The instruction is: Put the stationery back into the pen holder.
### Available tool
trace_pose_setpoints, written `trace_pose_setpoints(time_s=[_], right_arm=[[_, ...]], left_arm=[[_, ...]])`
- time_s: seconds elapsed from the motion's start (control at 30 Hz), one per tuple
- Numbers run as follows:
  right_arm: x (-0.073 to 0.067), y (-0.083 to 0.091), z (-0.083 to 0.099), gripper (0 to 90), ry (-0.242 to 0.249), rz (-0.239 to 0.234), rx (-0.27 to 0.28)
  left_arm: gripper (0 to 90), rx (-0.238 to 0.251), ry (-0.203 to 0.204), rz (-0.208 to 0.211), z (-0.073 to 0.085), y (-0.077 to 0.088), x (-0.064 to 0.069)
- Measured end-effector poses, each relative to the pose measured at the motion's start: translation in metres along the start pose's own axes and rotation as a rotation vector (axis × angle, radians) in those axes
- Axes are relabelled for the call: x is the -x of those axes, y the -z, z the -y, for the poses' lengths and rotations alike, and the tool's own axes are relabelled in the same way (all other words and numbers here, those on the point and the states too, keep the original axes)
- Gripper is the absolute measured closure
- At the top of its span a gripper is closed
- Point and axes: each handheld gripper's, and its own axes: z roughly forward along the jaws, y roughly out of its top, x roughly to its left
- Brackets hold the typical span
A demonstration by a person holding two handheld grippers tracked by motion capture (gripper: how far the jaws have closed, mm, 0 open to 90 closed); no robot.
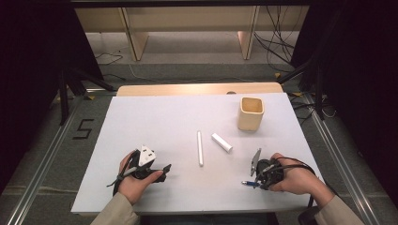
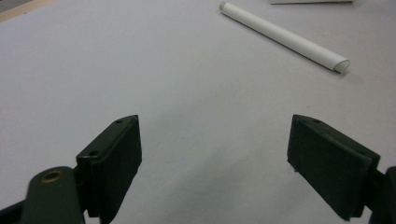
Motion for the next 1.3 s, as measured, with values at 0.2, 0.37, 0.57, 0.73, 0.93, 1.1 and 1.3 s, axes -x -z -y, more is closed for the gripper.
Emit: trace_pose_setpoints(time_s=[0.2, 0.37, 0.57, 0.73, 0.93, 1.1, 1.3], right_arm=[[0.0, 0.0, 0.0, 78.0, -0.007, -0.002, 0.003], [0.0, 0.0, 0.0, 79.1, -0.008, -0.001, 0.002], [0.0, 0.0, 0.001, 79.4, -0.022, 0.0, 0.015], [0.002, 0.003, 0.004, 79.6, -0.04, 0.008, 0.036], [0.005, 0.012, 0.008, 79.6, -0.104, 0.041, 0.121], [0.011, 0.018, 0.012, 79.6, -0.149, 0.073, 0.199], [0.017, 0.025, 0.016, 79.6, -0.272, 0.1, 0.305]], left_arm=[[17.6, -0.001, 0.0, -0.001, 0.0, 0.0, 0.0], [17.6, 0.0, -0.001, -0.002, 0.0, 0.0, 0.0], [17.6, 0.0, 0.0, -0.001, 0.0, 0.0, -0.001], [17.6, 0.002, 0.003, -0.002, 0.0, 0.001, -0.001], [17.7, 0.001, 0.0, 0.0, 0.0, 0.0, -0.001], [17.7, 0.001, 0.002, -0.002, 0.0, 0.0, -0.001], [17.7, 0.002, 0.004, -0.001, 0.0, 0.0, -0.001]])
